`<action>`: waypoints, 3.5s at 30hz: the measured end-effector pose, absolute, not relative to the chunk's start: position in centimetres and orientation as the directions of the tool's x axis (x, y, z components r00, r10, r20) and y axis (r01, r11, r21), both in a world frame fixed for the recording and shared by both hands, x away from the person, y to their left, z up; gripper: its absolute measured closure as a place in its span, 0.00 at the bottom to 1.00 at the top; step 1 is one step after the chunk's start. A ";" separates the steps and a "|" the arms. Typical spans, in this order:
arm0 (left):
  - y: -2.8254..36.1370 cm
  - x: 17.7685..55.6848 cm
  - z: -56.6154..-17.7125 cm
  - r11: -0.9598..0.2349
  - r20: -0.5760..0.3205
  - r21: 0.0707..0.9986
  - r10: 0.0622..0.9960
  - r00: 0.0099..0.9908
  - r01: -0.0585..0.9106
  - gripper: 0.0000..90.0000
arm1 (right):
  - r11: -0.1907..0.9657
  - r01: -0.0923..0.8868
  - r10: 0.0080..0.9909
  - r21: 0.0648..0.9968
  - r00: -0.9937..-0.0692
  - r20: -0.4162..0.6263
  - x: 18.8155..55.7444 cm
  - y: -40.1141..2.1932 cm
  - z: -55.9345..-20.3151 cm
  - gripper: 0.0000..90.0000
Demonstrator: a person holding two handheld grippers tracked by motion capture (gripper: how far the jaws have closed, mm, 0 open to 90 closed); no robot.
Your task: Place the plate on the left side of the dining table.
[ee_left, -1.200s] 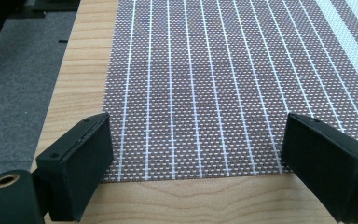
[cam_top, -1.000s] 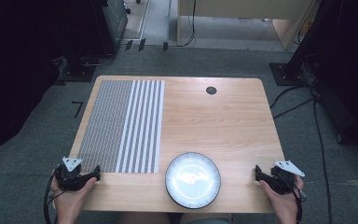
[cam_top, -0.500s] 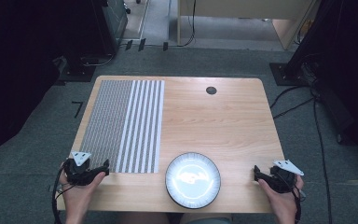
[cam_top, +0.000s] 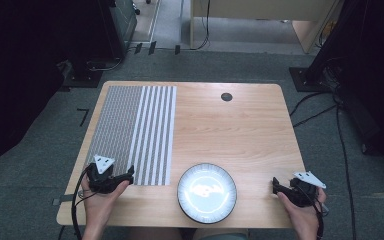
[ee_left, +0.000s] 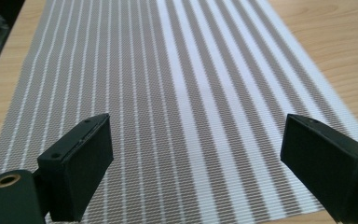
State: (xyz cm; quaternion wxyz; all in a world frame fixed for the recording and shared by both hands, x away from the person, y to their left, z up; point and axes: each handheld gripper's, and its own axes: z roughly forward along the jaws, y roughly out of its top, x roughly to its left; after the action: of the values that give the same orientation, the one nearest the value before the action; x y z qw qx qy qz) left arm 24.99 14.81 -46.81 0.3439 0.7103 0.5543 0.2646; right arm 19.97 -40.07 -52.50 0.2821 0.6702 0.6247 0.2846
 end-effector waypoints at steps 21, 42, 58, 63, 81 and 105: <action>9.7 23.7 -45.6 -0.187 -0.064 0.806 0.916 0.397 0.561 0.10 | -0.186 0.626 0.982 0.758 0.141 0.125 19.3 -38.4 -49.6 0.22; 5.5 22.1 -46.0 -0.244 -0.083 0.798 0.861 0.501 0.551 0.12 | -0.130 0.563 0.991 0.816 0.041 0.129 18.8 -34.1 -48.0 0.33; 3.8 21.5 -47.0 -0.272 -0.106 0.782 0.829 0.550 0.561 0.20 | -0.157 0.535 0.972 0.830 -0.063 0.225 18.5 -31.4 -48.2 0.48; 3.5 21.2 -47.3 -0.277 -0.096 0.787 0.828 0.552 0.551 0.34 | -0.140 0.542 0.968 0.829 -0.101 0.230 18.5 -30.6 -48.4 0.52; 2.3 20.4 -48.1 -0.296 -0.099 0.787 0.805 0.585 0.542 0.58 | -0.158 0.606 0.926 0.780 -0.183 0.330 18.1 -28.1 -49.0 0.72; 1.9 20.0 -48.5 -0.323 -0.104 0.780 0.778 0.620 0.536 0.82 | -0.150 0.674 0.925 0.723 -0.162 0.343 18.0 -26.8 -49.3 0.91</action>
State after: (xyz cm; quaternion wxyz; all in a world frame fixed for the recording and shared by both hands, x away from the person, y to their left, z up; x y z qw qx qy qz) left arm 20.04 1.91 -48.47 0.4121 0.8001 0.4106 0.1465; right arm 18.01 -26.77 -49.31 0.1487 0.6300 0.6348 0.4218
